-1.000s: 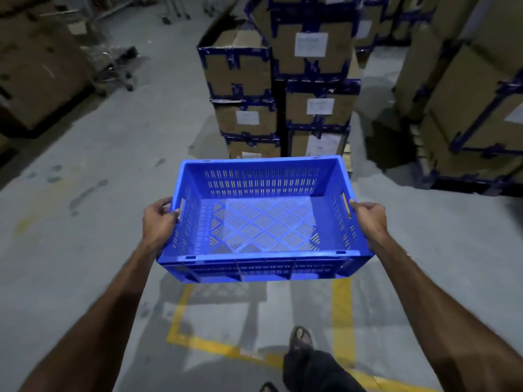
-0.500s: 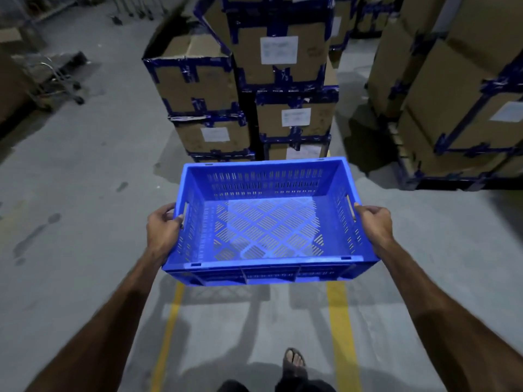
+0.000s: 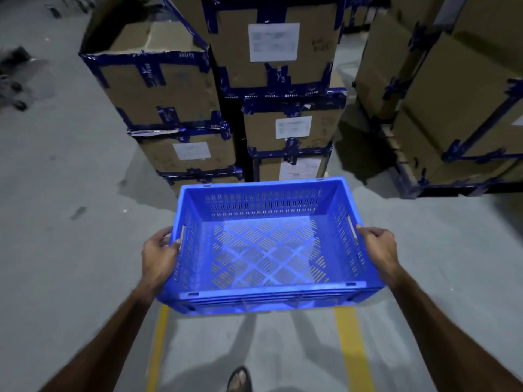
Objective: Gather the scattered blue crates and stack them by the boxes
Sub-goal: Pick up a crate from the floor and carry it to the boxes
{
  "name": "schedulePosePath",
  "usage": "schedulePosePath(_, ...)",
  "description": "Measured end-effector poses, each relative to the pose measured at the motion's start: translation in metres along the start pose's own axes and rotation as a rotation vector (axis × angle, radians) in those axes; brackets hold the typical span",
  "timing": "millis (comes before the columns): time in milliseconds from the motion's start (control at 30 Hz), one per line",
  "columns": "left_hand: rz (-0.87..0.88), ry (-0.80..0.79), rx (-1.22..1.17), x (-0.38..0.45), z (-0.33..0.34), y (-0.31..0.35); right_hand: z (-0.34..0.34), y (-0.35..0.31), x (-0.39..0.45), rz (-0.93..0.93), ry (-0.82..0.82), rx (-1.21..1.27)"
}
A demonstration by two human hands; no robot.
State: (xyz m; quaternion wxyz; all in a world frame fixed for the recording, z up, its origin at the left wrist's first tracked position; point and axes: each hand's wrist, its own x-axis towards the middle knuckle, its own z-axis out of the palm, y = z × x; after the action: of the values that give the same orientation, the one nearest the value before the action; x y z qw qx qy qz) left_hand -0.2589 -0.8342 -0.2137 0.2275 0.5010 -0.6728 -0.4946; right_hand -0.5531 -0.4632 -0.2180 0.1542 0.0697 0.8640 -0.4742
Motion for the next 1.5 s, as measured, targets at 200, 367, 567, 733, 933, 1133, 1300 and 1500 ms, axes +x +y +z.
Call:
schedulePosePath(200,0.012,-0.040,0.015,0.099,0.038,-0.056,0.080,0.021,0.061,-0.014,0.028,0.006)
schedulePosePath(367,0.028,-0.034,0.024,0.163,0.079,-0.112,0.142,0.060,0.124,-0.027,0.022,0.004)
schedulePosePath(567,0.085,-0.014,0.030,0.215,0.145,-0.182,0.208,0.124,0.204,-0.074,0.018,0.012)
schedulePosePath(733,0.123,-0.011,0.030,0.247,0.191,-0.232,0.252,0.169,0.258,-0.087,0.027,0.009)
schedulePosePath(933,0.141,-0.017,0.025,0.274,0.230,-0.294,0.300,0.218,0.299,-0.084,0.033,0.008)
schedulePosePath(1133,0.147,-0.018,0.064,0.296,0.256,-0.358,0.341,0.273,0.320,-0.082,0.031,0.003)
schedulePosePath(1300,0.157,-0.035,0.092,0.308,0.276,-0.396,0.363,0.308,0.334,-0.087,0.032,-0.016)
schedulePosePath(1500,0.164,-0.035,0.120,0.322,0.294,-0.428,0.383,0.331,0.352,-0.069,0.030,-0.035)
